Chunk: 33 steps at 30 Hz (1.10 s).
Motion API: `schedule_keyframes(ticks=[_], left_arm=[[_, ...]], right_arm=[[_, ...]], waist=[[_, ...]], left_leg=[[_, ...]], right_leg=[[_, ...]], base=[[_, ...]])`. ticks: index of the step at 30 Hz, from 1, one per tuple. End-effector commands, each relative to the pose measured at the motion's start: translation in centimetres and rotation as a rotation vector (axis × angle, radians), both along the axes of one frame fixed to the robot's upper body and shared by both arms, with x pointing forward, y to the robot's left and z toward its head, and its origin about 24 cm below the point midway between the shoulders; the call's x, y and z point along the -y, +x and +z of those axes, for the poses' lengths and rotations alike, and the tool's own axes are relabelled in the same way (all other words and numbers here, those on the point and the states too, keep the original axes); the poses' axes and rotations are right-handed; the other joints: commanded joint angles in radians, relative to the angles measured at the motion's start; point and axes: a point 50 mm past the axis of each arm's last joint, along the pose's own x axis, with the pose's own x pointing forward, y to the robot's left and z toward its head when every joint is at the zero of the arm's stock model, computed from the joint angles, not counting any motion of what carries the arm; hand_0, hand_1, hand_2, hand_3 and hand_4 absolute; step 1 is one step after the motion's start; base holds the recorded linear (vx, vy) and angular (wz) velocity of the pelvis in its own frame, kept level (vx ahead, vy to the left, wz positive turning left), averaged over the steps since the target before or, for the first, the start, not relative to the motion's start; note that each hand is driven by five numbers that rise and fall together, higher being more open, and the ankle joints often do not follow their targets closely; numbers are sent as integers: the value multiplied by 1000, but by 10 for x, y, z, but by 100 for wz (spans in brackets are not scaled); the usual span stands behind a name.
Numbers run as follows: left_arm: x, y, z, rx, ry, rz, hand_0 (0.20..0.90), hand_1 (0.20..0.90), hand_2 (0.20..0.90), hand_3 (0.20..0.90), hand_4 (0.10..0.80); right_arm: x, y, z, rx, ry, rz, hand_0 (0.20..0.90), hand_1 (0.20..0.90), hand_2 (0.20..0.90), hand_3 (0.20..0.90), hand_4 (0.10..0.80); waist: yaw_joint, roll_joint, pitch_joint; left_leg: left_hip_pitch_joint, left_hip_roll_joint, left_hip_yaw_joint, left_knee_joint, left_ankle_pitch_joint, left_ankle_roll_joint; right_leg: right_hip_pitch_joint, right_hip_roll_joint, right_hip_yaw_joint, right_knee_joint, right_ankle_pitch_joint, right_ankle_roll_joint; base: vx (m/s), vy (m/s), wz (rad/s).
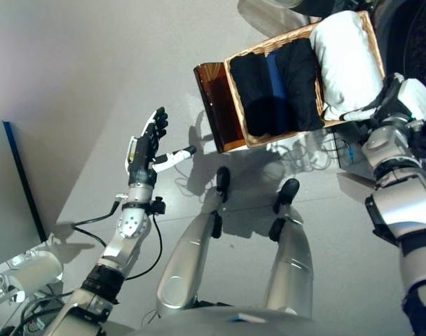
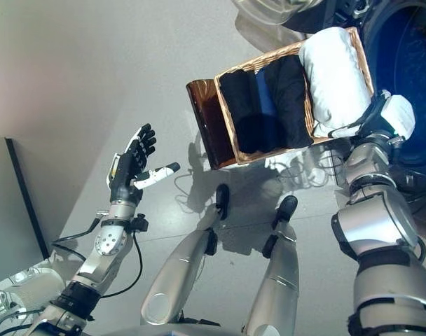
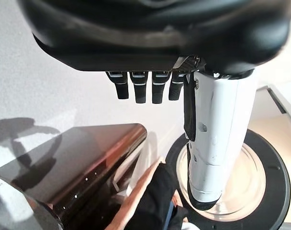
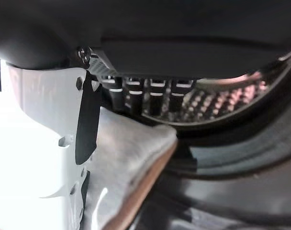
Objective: Pick up the clothes and place them into the washing machine
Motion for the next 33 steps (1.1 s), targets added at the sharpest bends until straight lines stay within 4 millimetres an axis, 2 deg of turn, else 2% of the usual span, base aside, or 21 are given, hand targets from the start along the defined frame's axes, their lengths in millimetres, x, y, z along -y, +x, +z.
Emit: schedule_keyframes(ticks=[1, 4, 7, 9, 10, 13, 18, 21, 27, 33], left_arm=[[-10, -9, 38, 221, -15, 15, 900, 900, 900, 900, 800], [-8, -9, 38, 221, -22, 11, 900, 900, 900, 900, 800], [-6, -8, 37, 216, -21, 6, 900, 900, 900, 900, 800], [-6, -7, 35, 209, -28, 6, 900, 900, 900, 900, 800], [-6, -5, 37, 217, -30, 4, 900, 900, 900, 900, 800], [-6, -4, 38, 218, -28, 3, 900, 900, 900, 900, 800], [-5, -4, 42, 233, -35, -4, 900, 900, 900, 900, 800], [-5, -2, 38, 215, -37, 0, 900, 900, 900, 900, 800], [-7, 1, 35, 196, -31, 6, 900, 900, 900, 900, 800], [-9, -4, 37, 203, -43, -4, 900, 900, 900, 900, 800]], right_arm=[[19, -8, 74, 170, -194, -52, 900, 900, 900, 900, 800], [14, -5, 86, 211, -211, -34, 900, 900, 900, 900, 800], [12, -4, 89, 220, -215, -26, 900, 900, 900, 900, 800], [5, 0, 90, 233, -205, 4, 900, 900, 900, 900, 800], [-5, 6, 89, 243, -190, 43, 900, 900, 900, 900, 800], [-13, 11, 90, 250, -181, 64, 900, 900, 900, 900, 800], [-11, 9, 98, 280, -168, 49, 900, 900, 900, 900, 800], [-12, 10, 98, 307, -140, 56, 900, 900, 900, 900, 800], [-29, 20, 89, 301, -106, 99, 900, 900, 900, 900, 800], [-25, 18, 89, 271, -131, 60, 900, 900, 900, 900, 800]], waist=[[20, 24, -26], [24, 23, -19], [24, 21, -17], [23, 12, -19], [23, 2, -19], [25, -7, -23], [31, -7, -18], [26, -12, -16], [19, -33, -17], [39, -28, -11]], left_leg=[[-92, 8, -56, 115, -107, -83], [-86, 4, -64, 92, -93, -87], [-77, 1, -73, 76, -83, -92], [-69, -1, -78, 64, -79, -93], [-63, -2, -80, 60, -77, -94], [-54, -5, -84, 59, -79, -94], [-38, -7, -97, 38, -63, -101], [-23, -12, -103, 46, -63, -103], [8, -9, -101, 48, -70, -102], [5, -7, -97, 42, -64, -99]], right_leg=[[65, 17, 2, -9, -68, 6], [74, 18, -6, -23, -61, 8], [82, 20, -12, -31, -60, 8], [92, 21, -21, -41, -63, 8], [102, 21, -27, -46, -62, 7], [116, 20, -32, -52, -60, 7], [149, 12, -50, -73, -53, 11], [168, 15, -54, -66, -59, 7], [206, 19, -55, -78, -55, 7], [209, 19, -58, -95, -45, 9]], base=[[27, 4, 11], [44, -9, 8], [32, -8, 6], [46, -11, 7], [16, -5, 6], [22, -3, 7], [10, -8, 9], [27, 8, 17], [9, 11, 5], [-25, 7, -1]])
